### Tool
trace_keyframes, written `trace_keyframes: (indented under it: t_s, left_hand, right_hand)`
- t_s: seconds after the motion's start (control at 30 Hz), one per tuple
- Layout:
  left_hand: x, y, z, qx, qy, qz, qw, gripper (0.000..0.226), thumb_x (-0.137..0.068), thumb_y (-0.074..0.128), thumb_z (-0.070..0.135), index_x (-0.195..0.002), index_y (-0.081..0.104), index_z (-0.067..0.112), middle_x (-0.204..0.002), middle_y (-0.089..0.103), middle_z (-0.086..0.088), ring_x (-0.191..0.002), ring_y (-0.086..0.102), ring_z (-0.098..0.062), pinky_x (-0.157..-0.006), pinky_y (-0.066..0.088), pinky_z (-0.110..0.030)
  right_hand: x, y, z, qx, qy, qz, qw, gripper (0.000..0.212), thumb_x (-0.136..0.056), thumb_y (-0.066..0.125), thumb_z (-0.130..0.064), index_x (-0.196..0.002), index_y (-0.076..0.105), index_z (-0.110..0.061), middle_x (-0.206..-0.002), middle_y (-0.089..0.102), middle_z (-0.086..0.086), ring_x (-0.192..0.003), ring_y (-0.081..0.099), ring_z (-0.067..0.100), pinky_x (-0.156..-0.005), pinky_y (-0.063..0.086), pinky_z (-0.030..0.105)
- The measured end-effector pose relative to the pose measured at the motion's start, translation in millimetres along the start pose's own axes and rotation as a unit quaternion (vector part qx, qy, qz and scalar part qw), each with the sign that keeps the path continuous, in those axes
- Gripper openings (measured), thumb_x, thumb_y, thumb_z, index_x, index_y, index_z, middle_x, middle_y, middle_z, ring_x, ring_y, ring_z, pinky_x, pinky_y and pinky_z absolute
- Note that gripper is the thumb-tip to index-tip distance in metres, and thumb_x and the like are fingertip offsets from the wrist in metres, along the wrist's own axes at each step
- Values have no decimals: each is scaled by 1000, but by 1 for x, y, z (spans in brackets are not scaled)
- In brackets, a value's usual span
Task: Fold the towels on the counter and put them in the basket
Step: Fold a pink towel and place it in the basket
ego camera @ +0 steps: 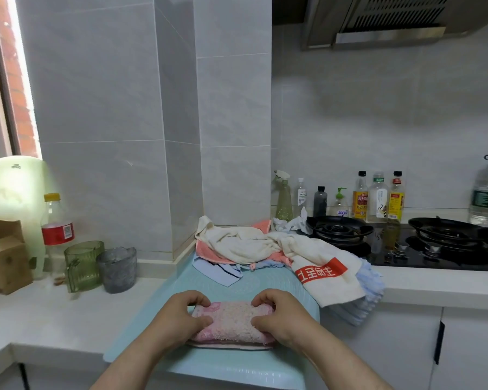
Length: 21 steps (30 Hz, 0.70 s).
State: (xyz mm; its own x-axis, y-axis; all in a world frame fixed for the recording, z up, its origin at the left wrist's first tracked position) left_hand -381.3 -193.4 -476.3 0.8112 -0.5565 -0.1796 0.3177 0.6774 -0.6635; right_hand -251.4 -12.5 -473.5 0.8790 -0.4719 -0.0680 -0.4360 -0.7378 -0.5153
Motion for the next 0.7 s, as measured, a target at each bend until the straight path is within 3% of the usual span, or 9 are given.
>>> trace_keyframes:
  t_s: [0.13,0.2,0.27,0.33,0.43,0.5,0.6,0.7]
  left_hand:
    - [2,2,1,-17,-8,-12,1000,37,-80,74,21,-110,54,27,-114,58,9,-108,55,-14,-88,41,-22]
    - [2,2,1,-19,-32,-28,999,59,-82,73,25,-132,43,27,-126,53,4,-111,54,-16,-89,42,-23]
    - [0,1,-1,-32,-45,-44,998,68,-83,71,28,-142,38,22,-136,50,1,-119,51,-17,-98,41,-25]
    - [-1,-1,1,-28,-47,-79,995,56,-84,69,27,-135,47,21,-131,55,5,-116,55,-12,-100,41,-25]
    - [3,-3,3,24,-34,-114,993,29,-83,70,22,-109,57,22,-104,65,6,-93,62,-7,-78,50,-21]
    - [6,-3,-1,65,-31,-108,992,35,-80,73,18,-106,51,20,-100,64,-1,-88,62,-12,-69,50,-20]
    - [9,-2,-7,104,2,-72,992,40,-78,75,13,-106,47,21,-100,62,-5,-86,61,-16,-67,52,-21]
    - [0,-5,-8,229,1,-43,973,43,-80,73,8,-109,49,28,-108,63,-9,-92,65,-23,-70,56,-33]
  right_hand:
    - [0,3,-2,33,-12,8,999,31,-74,69,-12,-101,64,-27,-113,57,-2,-78,62,14,-65,56,25]
    - [3,-2,0,56,-7,32,998,37,-75,73,-20,-110,64,-28,-120,57,-4,-95,59,11,-79,52,20]
    - [9,-9,4,68,8,50,996,50,-75,76,-30,-123,60,-26,-121,57,-7,-101,55,8,-86,45,17]
    - [14,-14,7,33,28,26,999,53,-76,77,-31,-125,57,-22,-108,58,-7,-94,55,7,-77,43,15]
    - [17,-14,6,75,30,-27,996,29,-75,74,-33,-94,56,-22,-90,59,-7,-78,55,7,-72,48,26]
    - [15,-12,7,88,31,-47,994,34,-72,71,-33,-97,53,-20,-93,62,-5,-78,57,8,-68,47,25]
    - [14,-8,11,36,9,-55,998,38,-75,67,-30,-104,43,-26,-98,61,-1,-78,57,12,-66,49,26]
    - [4,-2,10,-95,-23,-31,995,40,-83,63,-19,-113,40,-33,-107,62,1,-92,64,19,-84,55,38]
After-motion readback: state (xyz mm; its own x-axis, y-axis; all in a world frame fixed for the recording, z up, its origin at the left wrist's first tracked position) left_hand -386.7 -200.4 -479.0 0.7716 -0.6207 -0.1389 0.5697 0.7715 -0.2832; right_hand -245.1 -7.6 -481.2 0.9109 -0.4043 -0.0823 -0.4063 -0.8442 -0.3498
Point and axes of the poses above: each hand's wrist, its own x-axis away from the middle knuckle, its own y-axis out of the palm, z = x × y, the point moved 1 cm from there along -x, towards the middle knuckle
